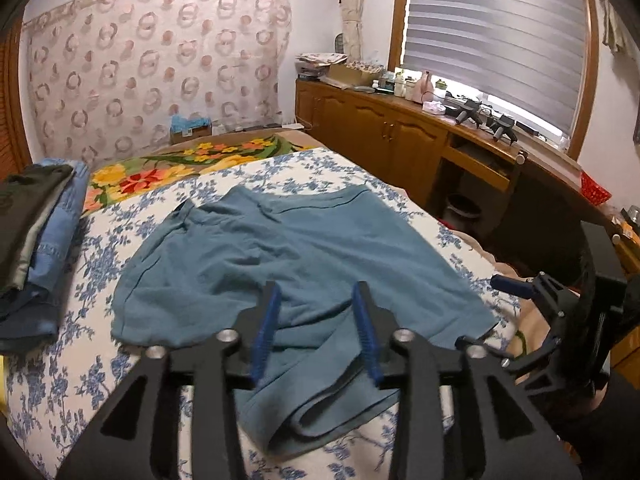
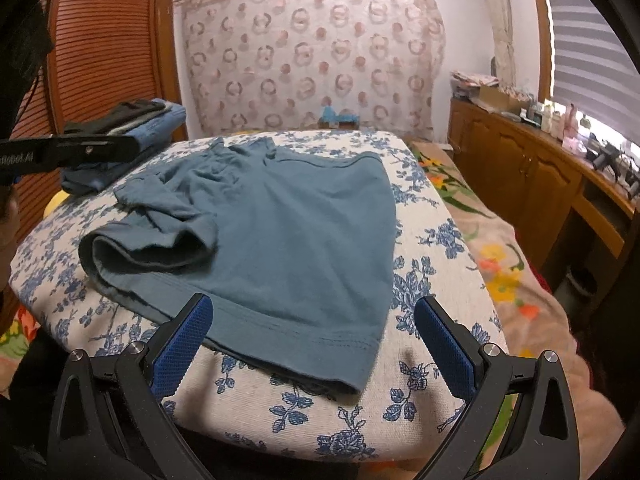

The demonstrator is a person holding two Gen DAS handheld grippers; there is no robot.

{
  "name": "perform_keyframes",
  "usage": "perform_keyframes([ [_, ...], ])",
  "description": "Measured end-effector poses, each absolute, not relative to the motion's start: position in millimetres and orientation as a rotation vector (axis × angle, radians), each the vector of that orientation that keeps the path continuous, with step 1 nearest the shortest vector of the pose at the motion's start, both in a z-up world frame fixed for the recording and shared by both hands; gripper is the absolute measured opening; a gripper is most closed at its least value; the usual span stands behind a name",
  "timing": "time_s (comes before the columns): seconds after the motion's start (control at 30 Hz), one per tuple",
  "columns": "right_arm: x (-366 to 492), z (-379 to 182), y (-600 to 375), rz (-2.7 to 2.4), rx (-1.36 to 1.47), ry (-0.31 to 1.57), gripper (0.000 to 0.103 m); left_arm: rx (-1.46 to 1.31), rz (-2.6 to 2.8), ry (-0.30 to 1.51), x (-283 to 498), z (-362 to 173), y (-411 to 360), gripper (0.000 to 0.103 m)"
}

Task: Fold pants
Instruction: 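Lift the hem with the left gripper, fold it over the shorts, release, then lower the right gripper onto the shorts edge and close on it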

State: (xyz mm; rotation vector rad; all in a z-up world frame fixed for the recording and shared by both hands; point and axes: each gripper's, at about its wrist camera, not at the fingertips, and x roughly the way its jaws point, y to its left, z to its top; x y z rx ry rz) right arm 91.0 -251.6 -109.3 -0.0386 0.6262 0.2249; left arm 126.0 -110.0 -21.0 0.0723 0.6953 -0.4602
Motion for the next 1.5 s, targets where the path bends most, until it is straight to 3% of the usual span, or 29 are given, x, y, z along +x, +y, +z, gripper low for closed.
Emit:
perform_keyframes([
  [0.17, 91.6, -108.8, -250.6, 0.228, -0.038, 0.626, 0.102, 0.047, -0.44, 0.728, 125.6, -34.8, -88.5, 0.059],
  [0.7, 93.3, -104.4, -234.7, 0.275, -0.051, 0.616, 0.099, 0.034, -0.333, 0.856, 115.8, -87.7, -45.2, 0.06],
  [1.5, 130.9, -81.5, -192.5, 0.445, -0.03, 0.628, 0.051, 0.003, -0.28, 0.769, 100.6, -96.8, -38.5, 0.061],
])
